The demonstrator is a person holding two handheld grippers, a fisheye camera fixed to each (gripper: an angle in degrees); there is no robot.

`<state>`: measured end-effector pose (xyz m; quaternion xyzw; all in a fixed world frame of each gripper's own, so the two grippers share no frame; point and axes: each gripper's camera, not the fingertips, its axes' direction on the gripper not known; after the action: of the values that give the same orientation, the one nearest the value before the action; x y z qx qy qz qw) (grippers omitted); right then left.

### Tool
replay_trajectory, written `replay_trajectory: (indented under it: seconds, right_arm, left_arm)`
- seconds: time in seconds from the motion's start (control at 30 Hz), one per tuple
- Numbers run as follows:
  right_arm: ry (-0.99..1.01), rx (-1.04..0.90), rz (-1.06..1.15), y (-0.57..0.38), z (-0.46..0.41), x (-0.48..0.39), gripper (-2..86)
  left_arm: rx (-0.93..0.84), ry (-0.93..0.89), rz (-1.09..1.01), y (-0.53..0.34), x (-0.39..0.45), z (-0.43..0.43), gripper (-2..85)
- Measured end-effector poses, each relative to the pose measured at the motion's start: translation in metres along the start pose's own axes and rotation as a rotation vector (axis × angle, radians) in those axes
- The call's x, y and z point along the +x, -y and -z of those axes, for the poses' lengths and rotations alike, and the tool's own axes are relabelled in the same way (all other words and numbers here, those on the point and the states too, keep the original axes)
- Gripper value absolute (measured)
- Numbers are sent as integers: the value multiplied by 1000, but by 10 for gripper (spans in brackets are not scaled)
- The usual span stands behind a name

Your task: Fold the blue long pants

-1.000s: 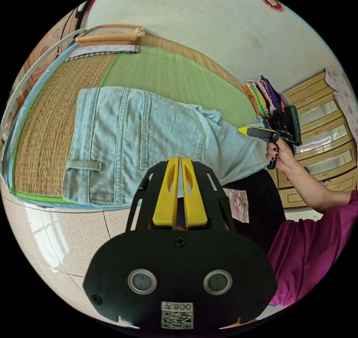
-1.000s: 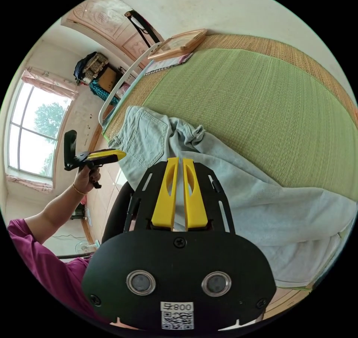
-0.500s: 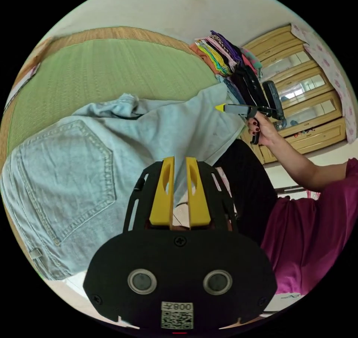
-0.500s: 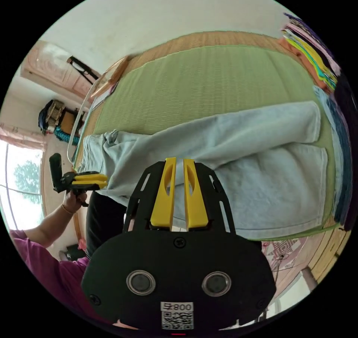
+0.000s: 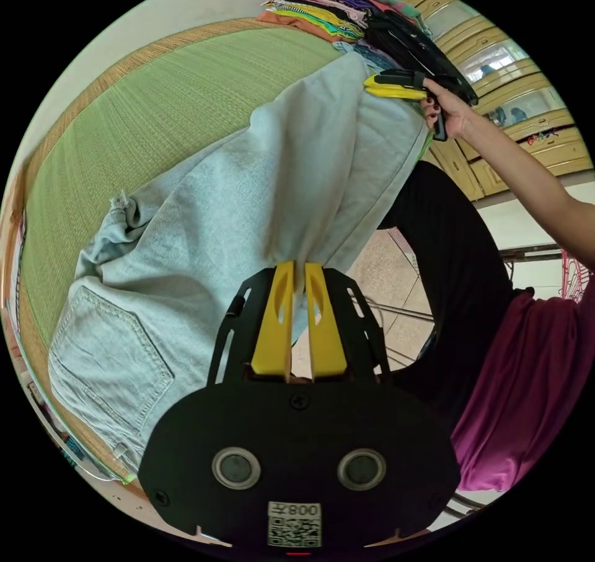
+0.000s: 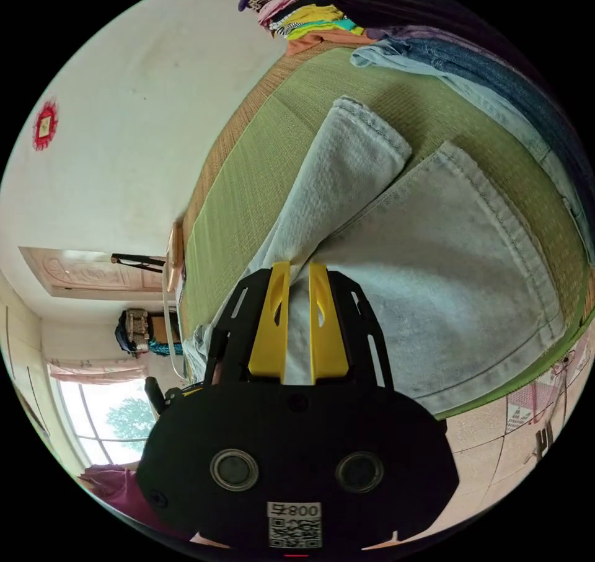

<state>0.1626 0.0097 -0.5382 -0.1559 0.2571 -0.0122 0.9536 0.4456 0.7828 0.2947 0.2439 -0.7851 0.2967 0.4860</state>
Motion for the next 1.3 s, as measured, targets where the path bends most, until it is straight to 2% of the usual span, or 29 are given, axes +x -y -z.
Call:
replay_trajectory:
  seconds: [0.1, 0.33, 0.43, 0.6, 0.67, 0.93, 1.3]
  right_arm:
    - [85, -4, -2, 13, 4, 22, 47]
    - [3, -75, 181, 51, 3, -4, 49]
    - [-19, -79, 189, 43, 8, 10, 56]
    - [55, -69, 121, -4, 21, 66, 59]
    - [152, -86, 84, -21, 15, 91, 63]
    - [335, -69, -9, -35, -4, 132, 71]
    - [500, -53, -68, -44, 3, 176, 12]
  left_arm:
    - [74, -42, 90, 8, -13, 15, 18]
    - [176, -188, 302, 18, -62, 29, 14]
    - [194, -219, 350, 21, -71, 28, 14]
    - [226, -265, 387, 23, -82, 30, 13]
    - [241, -290, 403, 22, -88, 31, 13]
    - [277, -339, 414, 24, -100, 44, 11]
    - [284, -370, 379, 21, -104, 61, 11]
